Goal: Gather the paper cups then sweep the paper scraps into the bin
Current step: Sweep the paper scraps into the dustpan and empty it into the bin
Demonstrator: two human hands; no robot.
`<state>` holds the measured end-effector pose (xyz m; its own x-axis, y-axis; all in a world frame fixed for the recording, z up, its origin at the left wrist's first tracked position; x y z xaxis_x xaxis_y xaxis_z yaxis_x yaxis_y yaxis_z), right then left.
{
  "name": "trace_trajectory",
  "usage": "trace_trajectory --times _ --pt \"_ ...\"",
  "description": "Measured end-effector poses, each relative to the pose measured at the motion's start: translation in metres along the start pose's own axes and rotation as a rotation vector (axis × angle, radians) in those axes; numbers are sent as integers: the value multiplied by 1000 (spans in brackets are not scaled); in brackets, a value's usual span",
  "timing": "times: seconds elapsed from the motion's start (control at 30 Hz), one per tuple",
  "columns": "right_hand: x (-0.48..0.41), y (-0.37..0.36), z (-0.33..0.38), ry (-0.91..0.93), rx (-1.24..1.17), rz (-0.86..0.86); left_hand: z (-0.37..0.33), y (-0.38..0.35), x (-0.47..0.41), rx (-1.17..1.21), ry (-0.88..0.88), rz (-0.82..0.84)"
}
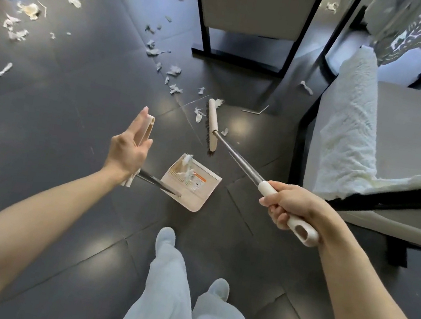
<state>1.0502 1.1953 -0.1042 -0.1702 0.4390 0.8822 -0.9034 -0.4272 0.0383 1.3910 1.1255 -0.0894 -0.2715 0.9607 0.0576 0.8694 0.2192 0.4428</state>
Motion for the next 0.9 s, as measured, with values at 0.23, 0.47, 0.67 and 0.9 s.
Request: trace_trajectory --times 0.23,0.47,0.67,0.9 --pt "-84 -13 98 57 -49 -190 -5 26 -103 52 -15 25" --pt "-153 5 157 33 128 -408 3 5 -215 88 27 261" --pt "-186 3 158 -150 241 -380 13 -30 -257 121 57 392" --pt "-214 -47 195 -177 -208 -138 14 -18 -301 0 55 314"
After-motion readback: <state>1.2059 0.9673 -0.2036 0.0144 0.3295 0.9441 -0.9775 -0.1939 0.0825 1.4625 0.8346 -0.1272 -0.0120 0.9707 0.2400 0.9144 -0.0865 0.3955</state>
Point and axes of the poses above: each hand's wrist, its own x-axis away from the middle knuckle, its own y-axis out of the back of the hand, z = x × y, the point moved 9 cm from there along -x, towards the middle knuckle, and after that the axes turned 13 degrees about x, right-handed, at the moved point
